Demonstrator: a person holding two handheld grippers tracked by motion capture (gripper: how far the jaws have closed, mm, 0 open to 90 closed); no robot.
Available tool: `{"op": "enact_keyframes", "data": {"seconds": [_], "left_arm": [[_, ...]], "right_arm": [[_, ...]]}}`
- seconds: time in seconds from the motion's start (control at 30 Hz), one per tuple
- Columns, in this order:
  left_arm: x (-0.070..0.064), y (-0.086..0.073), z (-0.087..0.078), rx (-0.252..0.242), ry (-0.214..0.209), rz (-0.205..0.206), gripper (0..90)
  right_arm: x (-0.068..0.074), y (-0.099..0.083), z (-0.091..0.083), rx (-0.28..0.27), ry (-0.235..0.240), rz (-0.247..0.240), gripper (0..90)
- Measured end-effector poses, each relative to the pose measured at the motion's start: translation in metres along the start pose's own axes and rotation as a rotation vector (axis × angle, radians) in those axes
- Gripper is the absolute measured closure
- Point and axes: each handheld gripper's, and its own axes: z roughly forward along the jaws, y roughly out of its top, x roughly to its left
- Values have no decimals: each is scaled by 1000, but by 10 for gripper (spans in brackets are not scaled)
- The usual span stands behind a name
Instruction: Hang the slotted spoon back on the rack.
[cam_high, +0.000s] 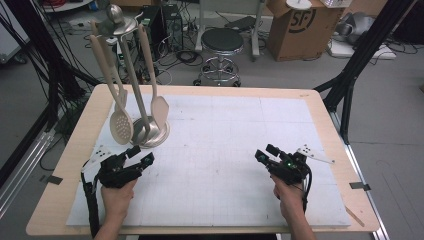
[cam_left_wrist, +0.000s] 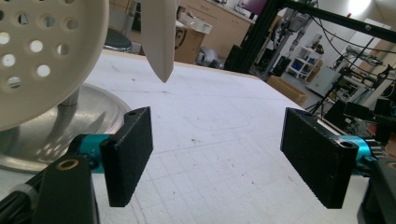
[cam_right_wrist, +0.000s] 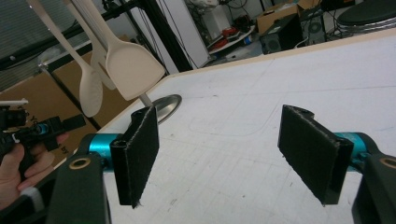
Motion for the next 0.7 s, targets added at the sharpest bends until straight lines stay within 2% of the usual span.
{"op": "enact_keyframes", "data": {"seconds": [0.2,0.4,0.5,0.7], "left_arm": [[0,0,0,-2,-1,1,256],[-1,0,1,5,-2,-1,254],[-1,-1,2,14,-1,1,254],[-3,-2,4,33,8,19,253]], "right_arm": [[1,0,1,8,-4,-2,277],[3,-1,3,23,-36,-50,269],[4,-1,2,30,-44,-48,268],[7,-1,3,44,-63,-91,261]]}}
